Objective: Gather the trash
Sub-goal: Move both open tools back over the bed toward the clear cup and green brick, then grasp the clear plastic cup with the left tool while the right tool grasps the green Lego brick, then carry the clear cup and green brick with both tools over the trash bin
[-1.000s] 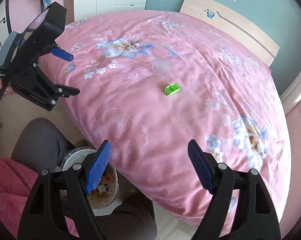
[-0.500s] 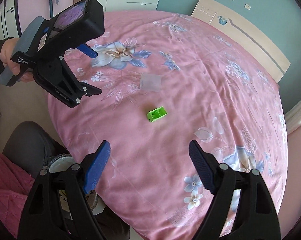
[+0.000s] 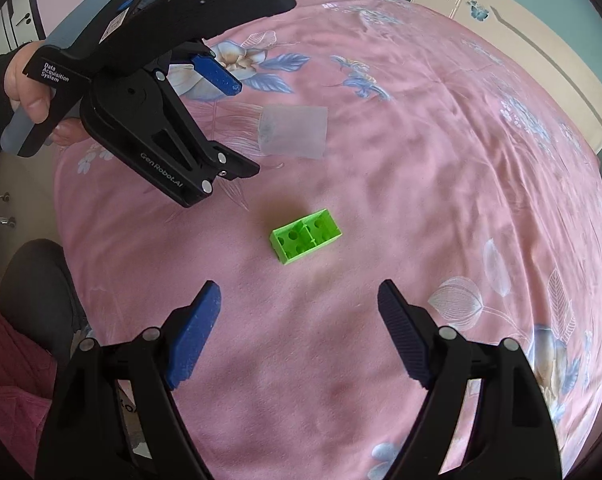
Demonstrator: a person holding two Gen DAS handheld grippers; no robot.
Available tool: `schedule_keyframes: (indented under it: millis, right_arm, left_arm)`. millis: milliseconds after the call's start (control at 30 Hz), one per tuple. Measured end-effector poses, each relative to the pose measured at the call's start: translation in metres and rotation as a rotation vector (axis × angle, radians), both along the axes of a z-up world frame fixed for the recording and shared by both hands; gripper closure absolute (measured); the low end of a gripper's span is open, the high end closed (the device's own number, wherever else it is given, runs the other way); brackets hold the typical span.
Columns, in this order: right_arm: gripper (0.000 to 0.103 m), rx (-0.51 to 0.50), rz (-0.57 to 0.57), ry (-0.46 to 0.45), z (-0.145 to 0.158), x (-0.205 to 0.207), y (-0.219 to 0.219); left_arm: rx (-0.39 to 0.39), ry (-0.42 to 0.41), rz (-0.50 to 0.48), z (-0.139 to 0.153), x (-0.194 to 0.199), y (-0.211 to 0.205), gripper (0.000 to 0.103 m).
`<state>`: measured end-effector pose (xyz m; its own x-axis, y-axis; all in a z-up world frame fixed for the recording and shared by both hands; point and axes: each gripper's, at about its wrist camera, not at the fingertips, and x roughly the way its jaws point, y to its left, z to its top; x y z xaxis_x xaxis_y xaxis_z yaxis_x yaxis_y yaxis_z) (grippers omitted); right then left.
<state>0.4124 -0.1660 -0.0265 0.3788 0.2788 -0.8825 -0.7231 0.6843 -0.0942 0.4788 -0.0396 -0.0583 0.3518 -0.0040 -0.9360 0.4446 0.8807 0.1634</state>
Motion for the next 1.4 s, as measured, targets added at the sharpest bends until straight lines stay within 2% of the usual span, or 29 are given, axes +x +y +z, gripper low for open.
schedule_keyframes:
  millis: [300,400,433,567,833,1033,1400]
  right_arm:
    - [0.023,0.051,0.105,0.056,-0.031,0.042,0.018]
    - [0.024,0.087,0.130,0.086,-0.038,0.051,0.021]
    - [0.032,0.103,0.142,0.096,-0.039,0.053,0.021]
    - [0.053,0.129,0.154,0.115,-0.040,0.055,0.023]
    - [0.055,0.114,0.098,0.089,-0.033,0.045,0.020]
    - [0.055,0.065,0.028,0.020,-0.008,0.034,0.013]
    - [0.055,0.006,-0.181,-0.142,0.075,-0.001,-0.002]
  left_arm:
    - [-0.037,0.022,-0.038,-0.016,0.025,-0.006,0.013]
    - [-0.082,0.051,-0.035,-0.020,0.031,-0.006,0.024]
    - [-0.097,0.061,-0.033,-0.020,0.032,-0.005,0.029]
    - [-0.120,0.068,-0.031,-0.020,0.034,-0.006,0.048]
    - [-0.106,0.050,-0.008,-0.012,0.027,-0.007,0.051]
    - [-0.100,0.007,0.017,0.017,0.009,0.000,0.052]
    - [-0.105,-0.136,0.025,0.100,-0.053,0.004,0.052]
